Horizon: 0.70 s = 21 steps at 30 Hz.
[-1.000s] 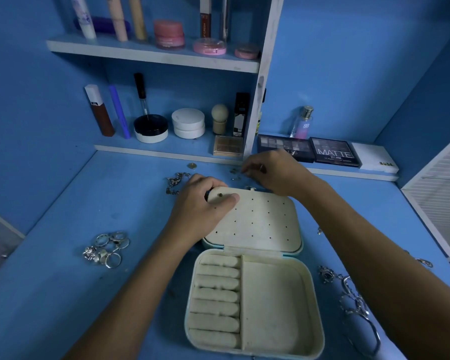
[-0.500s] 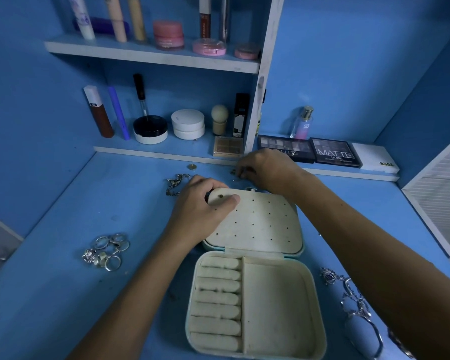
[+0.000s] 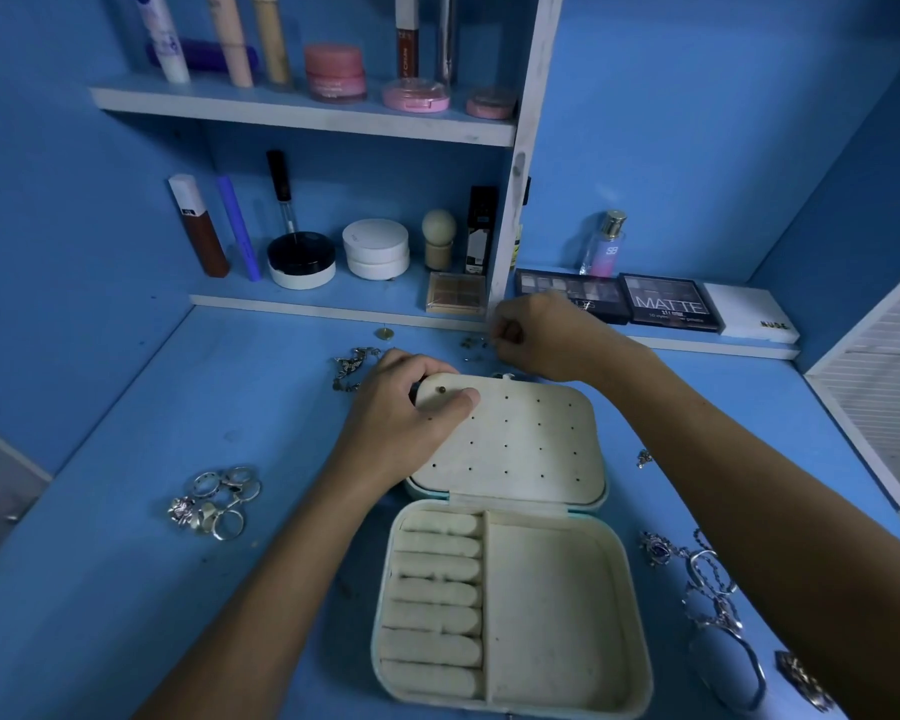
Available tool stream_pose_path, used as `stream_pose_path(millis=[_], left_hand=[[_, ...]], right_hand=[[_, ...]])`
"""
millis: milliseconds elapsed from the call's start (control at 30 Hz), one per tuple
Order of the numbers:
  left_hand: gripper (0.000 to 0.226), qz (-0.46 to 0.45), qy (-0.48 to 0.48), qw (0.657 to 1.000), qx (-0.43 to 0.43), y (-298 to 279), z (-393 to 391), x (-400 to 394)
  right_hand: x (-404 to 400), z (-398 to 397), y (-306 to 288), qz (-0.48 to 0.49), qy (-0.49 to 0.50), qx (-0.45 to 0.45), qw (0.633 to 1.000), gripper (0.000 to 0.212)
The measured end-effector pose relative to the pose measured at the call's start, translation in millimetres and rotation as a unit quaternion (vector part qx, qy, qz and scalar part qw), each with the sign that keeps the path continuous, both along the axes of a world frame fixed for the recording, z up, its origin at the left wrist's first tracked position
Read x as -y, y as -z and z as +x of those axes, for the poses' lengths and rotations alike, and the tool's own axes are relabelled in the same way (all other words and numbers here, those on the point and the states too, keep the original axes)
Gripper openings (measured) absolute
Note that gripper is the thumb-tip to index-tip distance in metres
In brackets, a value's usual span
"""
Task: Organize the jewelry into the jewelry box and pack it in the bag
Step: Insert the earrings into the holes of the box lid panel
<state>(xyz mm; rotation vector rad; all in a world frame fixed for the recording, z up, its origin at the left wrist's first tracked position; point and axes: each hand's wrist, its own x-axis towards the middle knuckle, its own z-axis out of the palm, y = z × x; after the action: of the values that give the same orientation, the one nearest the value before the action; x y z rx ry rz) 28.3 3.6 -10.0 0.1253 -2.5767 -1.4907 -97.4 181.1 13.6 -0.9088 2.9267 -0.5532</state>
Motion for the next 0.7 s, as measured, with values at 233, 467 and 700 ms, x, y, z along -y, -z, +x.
stream_pose_path(millis=[233,467,700], left_hand=[[0.021,0.005,0.007,1.0,0.002,-1,0,0],[0.013,0.011,0.009,1.0,-0.002,-2,1,-1],[0.011,0.013,0.015,1.0,-0.01,-1,0,0]], right_hand=[[-8,11,-4,-0.123,0.07,0.05,0.989,0.008],[-16,18,-3,-0.166,0.091,0.093,0.977,0.011],[-27,20,-1,-0.206,0.107,0.148,0.961,0.018]])
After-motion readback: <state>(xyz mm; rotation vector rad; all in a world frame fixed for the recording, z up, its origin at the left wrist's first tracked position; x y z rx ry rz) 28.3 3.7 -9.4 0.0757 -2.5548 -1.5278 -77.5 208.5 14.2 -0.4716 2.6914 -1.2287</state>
